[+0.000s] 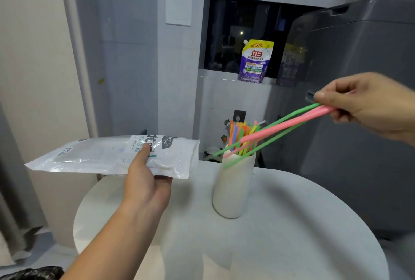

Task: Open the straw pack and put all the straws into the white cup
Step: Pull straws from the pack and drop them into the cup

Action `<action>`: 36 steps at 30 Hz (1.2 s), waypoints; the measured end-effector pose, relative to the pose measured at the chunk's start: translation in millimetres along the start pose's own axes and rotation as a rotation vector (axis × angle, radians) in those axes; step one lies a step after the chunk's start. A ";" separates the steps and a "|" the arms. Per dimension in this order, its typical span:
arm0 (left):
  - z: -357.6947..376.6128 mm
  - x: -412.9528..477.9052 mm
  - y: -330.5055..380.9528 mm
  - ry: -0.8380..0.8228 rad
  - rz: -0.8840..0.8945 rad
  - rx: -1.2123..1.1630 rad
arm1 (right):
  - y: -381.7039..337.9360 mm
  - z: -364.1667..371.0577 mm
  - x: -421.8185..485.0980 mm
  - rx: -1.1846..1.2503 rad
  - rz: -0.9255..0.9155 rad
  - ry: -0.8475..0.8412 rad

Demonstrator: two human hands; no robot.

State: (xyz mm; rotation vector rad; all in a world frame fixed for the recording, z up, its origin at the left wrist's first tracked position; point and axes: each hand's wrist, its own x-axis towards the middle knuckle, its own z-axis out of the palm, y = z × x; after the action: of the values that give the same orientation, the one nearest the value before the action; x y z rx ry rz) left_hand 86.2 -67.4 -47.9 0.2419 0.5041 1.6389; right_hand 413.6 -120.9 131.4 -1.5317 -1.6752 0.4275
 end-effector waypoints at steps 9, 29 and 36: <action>-1.8 0.4 -0.5 -0.027 0.006 0.008 | -28.6 -52.4 -2.0 -0.363 -0.115 0.176; -0.9 0.6 -0.2 -0.015 0.012 -0.001 | -96.5 -49.2 23.6 -0.576 -0.297 0.078; -0.3 -0.1 -0.8 -0.033 0.009 0.005 | -95.3 -26.0 49.8 -0.612 -0.304 0.145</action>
State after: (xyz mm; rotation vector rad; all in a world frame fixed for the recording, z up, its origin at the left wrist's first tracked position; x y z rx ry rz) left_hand 86.8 -67.5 -48.4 0.2750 0.4824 1.6395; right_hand 372.4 -100.6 232.0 -1.6284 -1.9828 -0.3855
